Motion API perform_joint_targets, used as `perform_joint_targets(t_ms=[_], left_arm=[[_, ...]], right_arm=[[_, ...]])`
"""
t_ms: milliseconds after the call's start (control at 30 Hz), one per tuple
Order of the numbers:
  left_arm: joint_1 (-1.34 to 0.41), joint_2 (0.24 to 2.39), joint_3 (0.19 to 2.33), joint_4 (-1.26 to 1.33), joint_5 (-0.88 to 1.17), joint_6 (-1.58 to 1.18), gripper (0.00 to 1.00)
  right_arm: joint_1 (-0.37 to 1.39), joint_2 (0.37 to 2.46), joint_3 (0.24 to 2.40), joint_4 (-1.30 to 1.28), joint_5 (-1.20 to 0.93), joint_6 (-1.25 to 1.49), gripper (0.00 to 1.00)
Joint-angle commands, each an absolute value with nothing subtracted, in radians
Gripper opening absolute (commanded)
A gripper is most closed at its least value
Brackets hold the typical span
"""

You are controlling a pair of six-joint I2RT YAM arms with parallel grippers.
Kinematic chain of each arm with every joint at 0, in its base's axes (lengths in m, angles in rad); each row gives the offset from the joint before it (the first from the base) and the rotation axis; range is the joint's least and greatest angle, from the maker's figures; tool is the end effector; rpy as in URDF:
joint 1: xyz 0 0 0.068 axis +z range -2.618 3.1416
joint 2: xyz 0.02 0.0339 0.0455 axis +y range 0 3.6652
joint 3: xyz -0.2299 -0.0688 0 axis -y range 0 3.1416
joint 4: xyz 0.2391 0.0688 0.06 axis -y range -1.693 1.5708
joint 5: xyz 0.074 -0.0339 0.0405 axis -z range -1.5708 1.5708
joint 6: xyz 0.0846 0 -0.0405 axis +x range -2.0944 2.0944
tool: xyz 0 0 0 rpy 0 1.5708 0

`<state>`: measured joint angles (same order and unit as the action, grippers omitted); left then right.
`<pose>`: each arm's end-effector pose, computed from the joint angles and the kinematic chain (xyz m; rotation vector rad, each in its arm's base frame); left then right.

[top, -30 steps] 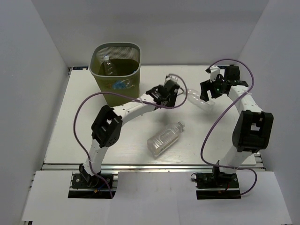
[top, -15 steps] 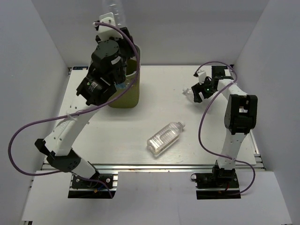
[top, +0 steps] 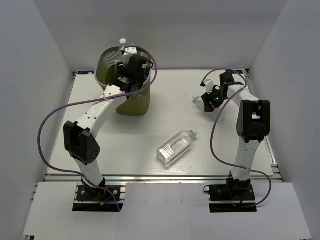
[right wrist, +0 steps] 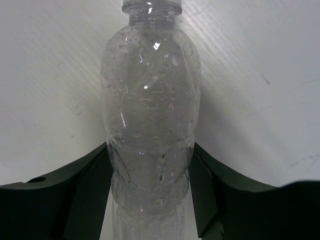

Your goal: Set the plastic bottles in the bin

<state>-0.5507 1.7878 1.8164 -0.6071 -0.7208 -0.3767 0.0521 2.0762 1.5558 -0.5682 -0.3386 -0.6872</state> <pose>0.3888 -0.1732 0.3296 -0.2279 1.9859 0.1860 0.4378 0.0510 0.1116 -1.0306 2.3605 0.2203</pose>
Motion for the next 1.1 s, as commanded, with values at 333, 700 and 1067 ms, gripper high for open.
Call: perform_joint_targets(t_ms=[333,700,1067], left_arm=[[-0.514,1.525,1.684,-0.558,-0.632,-0.407,1.0],[-0.535,1.199,1.57,-0.396,-0.209,-0.187,1.0],[-0.535,0.747,1.037,-0.554,0.369,-0.175,1.0]], right_arm=[[0.095,1.976,1.939,-0.931,-0.773,-0.7,0.02],[0.251,1.885,2.147,-0.666,-0.98,-0.442,0.02],[0.425,1.942,2.199,0.465,-0.963,0.308,0.0]])
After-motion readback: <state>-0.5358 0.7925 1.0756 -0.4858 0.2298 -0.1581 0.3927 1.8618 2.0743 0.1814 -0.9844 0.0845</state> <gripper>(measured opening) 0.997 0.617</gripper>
